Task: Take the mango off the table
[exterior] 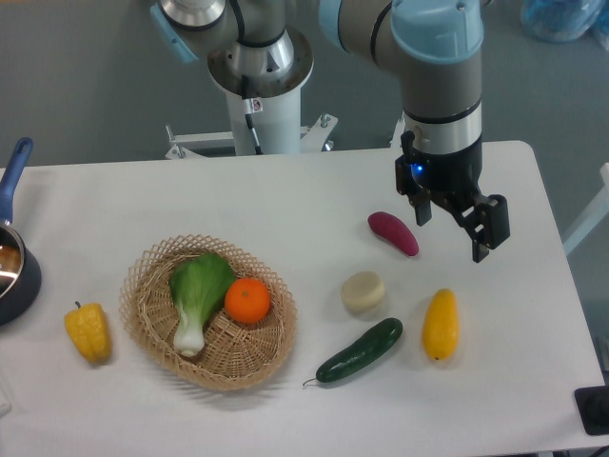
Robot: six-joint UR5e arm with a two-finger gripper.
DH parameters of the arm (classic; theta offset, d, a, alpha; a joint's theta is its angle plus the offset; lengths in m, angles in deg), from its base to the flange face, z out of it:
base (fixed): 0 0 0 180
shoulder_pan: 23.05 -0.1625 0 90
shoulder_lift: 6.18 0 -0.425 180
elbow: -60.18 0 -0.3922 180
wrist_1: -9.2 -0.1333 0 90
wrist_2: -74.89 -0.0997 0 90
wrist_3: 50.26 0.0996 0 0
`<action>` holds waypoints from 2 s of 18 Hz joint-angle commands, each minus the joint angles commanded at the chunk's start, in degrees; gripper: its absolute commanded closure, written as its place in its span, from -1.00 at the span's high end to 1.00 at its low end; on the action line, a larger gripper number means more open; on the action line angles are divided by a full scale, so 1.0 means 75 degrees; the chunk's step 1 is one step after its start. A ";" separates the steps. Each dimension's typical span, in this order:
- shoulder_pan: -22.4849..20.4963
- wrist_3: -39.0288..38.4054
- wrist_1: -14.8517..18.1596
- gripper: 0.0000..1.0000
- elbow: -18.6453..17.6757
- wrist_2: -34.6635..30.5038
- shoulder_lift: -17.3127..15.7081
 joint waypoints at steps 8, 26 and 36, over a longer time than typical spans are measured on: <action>0.0012 0.0000 -0.0023 1.00 -0.0023 -0.0176 -0.0012; 0.0468 -0.3279 -0.1770 1.00 -0.0856 0.0082 0.0409; 0.0797 -0.4639 -0.2004 1.00 -0.0727 0.0105 0.1147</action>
